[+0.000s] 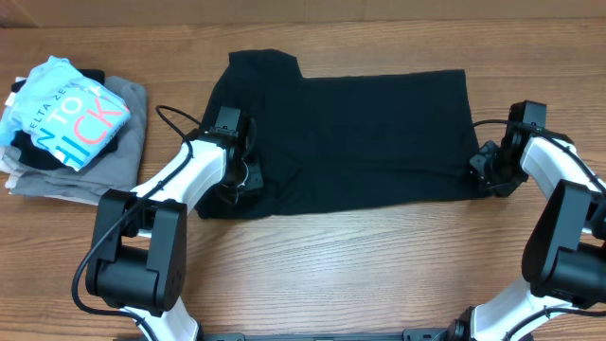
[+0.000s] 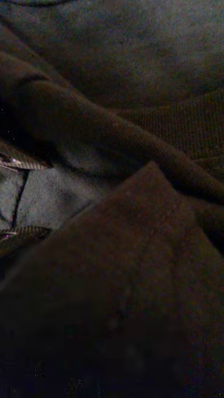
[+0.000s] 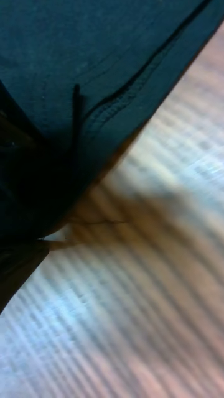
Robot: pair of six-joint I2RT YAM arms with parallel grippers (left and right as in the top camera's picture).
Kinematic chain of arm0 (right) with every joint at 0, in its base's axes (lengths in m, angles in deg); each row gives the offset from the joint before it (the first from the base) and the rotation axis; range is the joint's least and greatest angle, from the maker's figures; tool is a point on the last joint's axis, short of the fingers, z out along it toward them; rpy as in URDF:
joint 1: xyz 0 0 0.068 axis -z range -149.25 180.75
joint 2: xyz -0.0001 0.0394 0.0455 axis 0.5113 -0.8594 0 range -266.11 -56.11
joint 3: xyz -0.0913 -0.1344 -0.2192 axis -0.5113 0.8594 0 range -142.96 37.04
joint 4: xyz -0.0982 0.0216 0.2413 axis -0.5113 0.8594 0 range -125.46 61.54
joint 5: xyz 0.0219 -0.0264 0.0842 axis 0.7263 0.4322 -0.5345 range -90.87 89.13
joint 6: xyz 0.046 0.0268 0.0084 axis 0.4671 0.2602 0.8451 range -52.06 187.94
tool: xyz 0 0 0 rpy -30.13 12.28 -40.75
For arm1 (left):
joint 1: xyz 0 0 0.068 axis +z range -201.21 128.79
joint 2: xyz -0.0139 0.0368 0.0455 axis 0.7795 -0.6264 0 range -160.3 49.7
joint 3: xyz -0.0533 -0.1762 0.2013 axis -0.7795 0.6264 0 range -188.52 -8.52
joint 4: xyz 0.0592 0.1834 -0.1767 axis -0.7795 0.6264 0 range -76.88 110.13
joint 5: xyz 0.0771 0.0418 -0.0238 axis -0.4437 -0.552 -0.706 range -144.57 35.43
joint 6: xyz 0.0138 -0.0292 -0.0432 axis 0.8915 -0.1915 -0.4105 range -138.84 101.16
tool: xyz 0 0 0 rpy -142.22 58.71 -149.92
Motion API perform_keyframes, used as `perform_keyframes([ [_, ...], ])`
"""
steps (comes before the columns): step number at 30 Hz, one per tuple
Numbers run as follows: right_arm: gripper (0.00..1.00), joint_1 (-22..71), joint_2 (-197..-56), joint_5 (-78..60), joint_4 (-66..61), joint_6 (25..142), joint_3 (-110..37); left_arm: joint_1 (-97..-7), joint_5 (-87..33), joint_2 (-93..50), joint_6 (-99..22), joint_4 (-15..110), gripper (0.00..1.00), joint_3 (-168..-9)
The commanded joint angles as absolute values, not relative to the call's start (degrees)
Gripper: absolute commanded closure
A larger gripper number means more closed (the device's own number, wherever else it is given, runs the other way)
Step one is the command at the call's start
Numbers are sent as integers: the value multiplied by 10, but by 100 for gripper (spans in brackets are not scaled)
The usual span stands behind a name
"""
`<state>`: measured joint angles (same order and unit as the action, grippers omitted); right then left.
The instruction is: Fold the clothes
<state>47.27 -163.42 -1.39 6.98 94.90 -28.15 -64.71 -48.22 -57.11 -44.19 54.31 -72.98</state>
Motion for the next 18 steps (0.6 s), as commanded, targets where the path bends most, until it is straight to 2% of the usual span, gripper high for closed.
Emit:
perform_keyframes([
  [1,51,476,-1629,-26,88,952,-294,-647,-497,-578,-437,563,62,-734],
  [4,51,476,-1628,-55,87,917,-299,-647,-501,-578,-437,566,61,-734],
  [11,49,476,-1610,-65,117,915,-335,-647,-508,-578,-437,602,59,-734],
  [18,47,466,-1617,-65,107,900,-277,-647,-512,-578,-437,615,58,-733],
])
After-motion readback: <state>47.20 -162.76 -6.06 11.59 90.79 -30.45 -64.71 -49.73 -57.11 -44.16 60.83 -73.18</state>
